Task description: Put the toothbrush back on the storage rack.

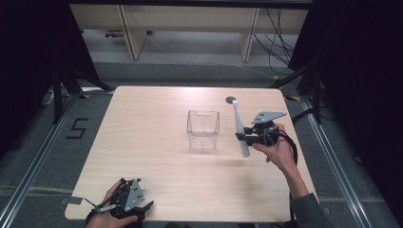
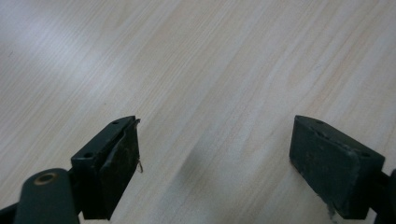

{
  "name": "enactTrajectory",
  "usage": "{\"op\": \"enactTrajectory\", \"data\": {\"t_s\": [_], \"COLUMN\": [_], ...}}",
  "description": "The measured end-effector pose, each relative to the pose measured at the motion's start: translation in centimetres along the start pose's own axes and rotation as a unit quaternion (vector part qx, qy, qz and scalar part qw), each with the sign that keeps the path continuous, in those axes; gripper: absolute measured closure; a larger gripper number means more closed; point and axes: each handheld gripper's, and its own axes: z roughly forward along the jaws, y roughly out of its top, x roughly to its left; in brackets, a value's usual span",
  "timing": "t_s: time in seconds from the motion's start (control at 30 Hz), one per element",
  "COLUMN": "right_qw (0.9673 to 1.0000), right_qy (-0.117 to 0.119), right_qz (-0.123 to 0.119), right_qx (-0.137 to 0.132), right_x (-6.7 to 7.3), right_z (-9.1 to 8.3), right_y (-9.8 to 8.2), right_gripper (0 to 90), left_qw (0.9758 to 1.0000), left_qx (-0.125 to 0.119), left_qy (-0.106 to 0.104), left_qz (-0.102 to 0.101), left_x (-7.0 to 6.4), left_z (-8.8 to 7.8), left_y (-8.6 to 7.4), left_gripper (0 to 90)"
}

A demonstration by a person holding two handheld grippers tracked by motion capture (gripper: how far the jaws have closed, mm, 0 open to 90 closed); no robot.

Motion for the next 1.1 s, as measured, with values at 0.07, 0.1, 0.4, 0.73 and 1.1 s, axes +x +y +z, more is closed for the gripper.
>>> {"op": "enactTrajectory", "data": {"t_s": [0.07, 0.1, 0.4, 0.73, 1.1], "right_qw": [0.9999, 0.9999, 0.9997, 0.9993, 0.9991], "right_qy": [0.005, 0.005, 0.014, 0.02, 0.027], "right_qz": [0.004, 0.004, 0.004, -0.006, -0.001], "right_qx": [-0.009, -0.009, -0.018, -0.031, -0.032], "right_x": [0.1, 0.1, 0.2, 0.0, 0.5], "right_z": [0.0, 0.0, 0.2, 0.4, 0.1], "right_y": [0.5, 0.5, 2.1, 3.8, 6.2], "right_gripper": [67.0, 67.0, 67.0, 67.0, 67.0], "left_qw": [1.0, 1.0, 1.0, 1.0, 1.0], "left_qx": [0.0, 0.0, 0.001, 0.0, 0.0], "left_qy": [0.0, 0.0, -0.001, 0.0, -0.001], "left_qz": [0.0, 0.0, 0.0, 0.0, 0.0], "left_x": [0.0, 0.0, 0.0, 0.0, 0.0], "left_z": [0.0, 0.0, 0.0, 0.0, 0.0], "left_y": [0.0, 0.0, 0.0, 0.0, 0.0], "left_gripper": [15.5, 15.5, 15.5, 15.5, 15.5]}}
